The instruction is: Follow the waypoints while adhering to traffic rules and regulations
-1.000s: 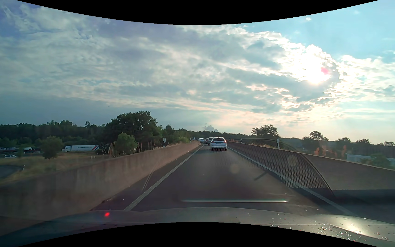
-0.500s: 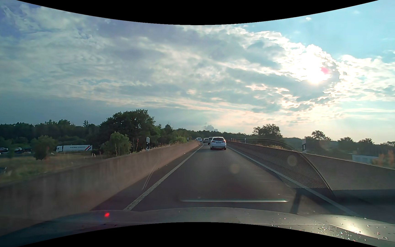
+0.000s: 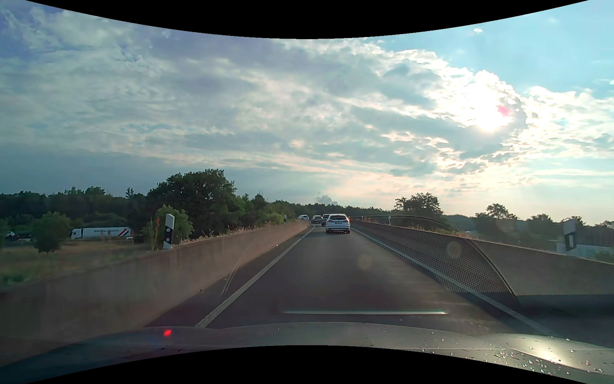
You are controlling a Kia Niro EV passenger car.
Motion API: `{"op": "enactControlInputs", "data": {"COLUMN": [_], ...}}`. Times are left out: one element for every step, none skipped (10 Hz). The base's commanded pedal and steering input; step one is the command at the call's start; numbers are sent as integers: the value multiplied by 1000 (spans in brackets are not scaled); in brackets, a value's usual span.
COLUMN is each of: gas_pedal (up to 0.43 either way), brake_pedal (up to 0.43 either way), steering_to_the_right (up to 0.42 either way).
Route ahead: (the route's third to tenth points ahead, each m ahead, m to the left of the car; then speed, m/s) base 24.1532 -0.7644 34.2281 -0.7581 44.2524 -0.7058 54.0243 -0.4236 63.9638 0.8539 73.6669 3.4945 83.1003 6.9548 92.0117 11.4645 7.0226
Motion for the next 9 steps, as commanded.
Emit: {"op": "enactControlInputs", "data": {"gas_pedal": [209, 209, 209, 209, 209, 209, 209, 209, 209], "brake_pedal": [0, 0, 0, 0, 0, 0, 0, 0, 0], "steering_to_the_right": [2, 2, 1, 1, 1, 1, 1, 1, 0]}}
